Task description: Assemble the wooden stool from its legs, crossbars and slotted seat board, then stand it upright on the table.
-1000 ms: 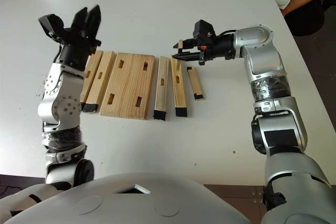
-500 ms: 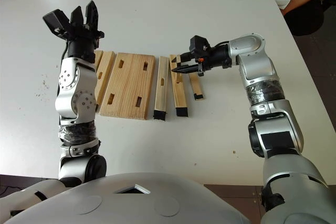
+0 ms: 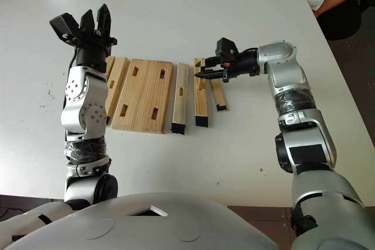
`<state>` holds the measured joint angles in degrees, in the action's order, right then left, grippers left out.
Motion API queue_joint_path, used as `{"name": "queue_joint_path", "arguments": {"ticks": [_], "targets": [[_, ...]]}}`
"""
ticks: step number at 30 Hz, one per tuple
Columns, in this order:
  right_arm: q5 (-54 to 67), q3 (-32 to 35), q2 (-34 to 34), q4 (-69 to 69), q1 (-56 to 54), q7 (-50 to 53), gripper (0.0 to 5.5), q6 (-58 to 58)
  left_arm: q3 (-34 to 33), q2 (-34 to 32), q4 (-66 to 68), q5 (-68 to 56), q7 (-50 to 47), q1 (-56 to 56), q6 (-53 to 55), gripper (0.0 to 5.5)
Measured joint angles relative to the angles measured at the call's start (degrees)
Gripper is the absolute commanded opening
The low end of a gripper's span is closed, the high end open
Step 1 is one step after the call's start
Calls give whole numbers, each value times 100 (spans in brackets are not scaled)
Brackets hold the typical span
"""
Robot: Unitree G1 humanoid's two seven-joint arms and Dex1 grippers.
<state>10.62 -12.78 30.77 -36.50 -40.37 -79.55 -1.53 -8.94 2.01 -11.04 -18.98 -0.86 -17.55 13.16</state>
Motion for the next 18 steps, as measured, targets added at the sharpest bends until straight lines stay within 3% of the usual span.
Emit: {"name": "queue_joint_path", "arguments": {"ticks": [18], "targets": [[439, 364, -151, 362, 546, 612, 130, -491, -13, -159, 16, -91, 223, -139, 246, 236]]}}
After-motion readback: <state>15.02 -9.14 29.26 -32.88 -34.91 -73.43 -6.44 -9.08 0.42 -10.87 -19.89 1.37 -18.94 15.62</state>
